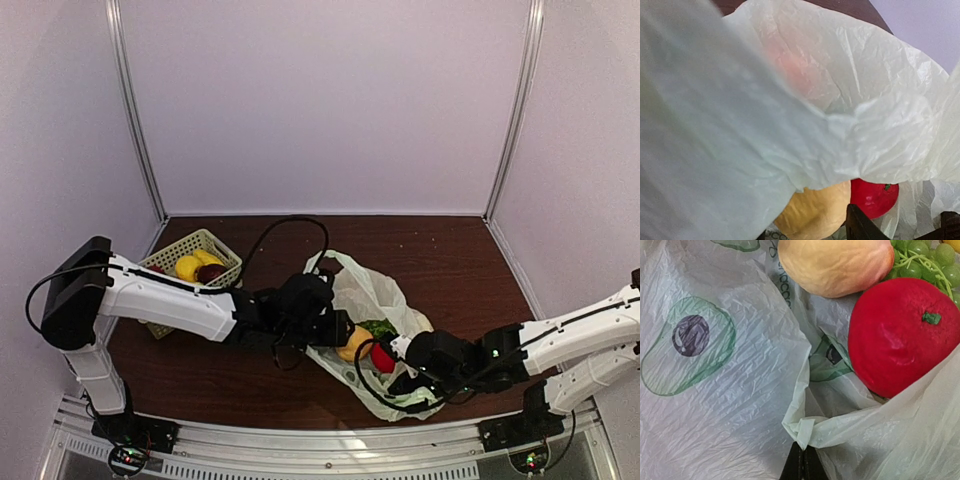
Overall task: Untie the knot of the plastic bag and take out the fruit
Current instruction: Reach into the gripper of the takeout bag.
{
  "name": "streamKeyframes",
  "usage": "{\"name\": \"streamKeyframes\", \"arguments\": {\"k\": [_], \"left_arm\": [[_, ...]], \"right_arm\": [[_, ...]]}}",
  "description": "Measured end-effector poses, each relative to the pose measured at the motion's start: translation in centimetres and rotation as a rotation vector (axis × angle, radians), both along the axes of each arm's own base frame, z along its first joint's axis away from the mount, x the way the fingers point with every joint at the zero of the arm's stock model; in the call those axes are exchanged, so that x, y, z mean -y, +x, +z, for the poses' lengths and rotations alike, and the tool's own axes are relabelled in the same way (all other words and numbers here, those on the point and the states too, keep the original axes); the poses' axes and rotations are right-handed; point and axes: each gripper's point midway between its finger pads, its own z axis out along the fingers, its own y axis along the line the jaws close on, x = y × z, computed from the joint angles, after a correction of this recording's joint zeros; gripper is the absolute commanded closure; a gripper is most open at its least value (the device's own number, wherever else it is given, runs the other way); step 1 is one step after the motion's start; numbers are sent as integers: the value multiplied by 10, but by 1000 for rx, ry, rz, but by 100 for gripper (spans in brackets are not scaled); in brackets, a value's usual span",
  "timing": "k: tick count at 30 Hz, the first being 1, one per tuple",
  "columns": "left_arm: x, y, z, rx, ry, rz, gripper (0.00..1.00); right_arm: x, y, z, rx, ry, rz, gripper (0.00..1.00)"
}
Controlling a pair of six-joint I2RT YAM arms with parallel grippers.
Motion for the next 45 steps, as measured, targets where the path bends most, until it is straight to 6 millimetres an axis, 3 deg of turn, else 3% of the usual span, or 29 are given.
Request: {"name": "streamKeyframes", "arguments": {"k": [5, 12, 20, 25, 34, 45], "left_arm": [[7, -16, 1, 29, 41, -45, 42], [17, -29, 6, 58, 94, -75, 42], [13, -32, -7, 28, 124, -54, 23], [13, -31, -19, 15, 140, -46, 17], [11, -21, -40, -15, 166, -29, 18], [18, -19, -41, -16, 150, -37, 32]], "right_arm": [[-1, -7, -6, -22, 20, -21, 100], [-8, -1, 7, -10, 94, -78, 100], [-15, 4, 15, -3, 142, -107, 100], [-17, 4, 14, -4, 146, -109, 100], [-17, 4, 14, -4, 148, -109, 100], [-21, 5, 11, -7, 155, -114, 100]]}}
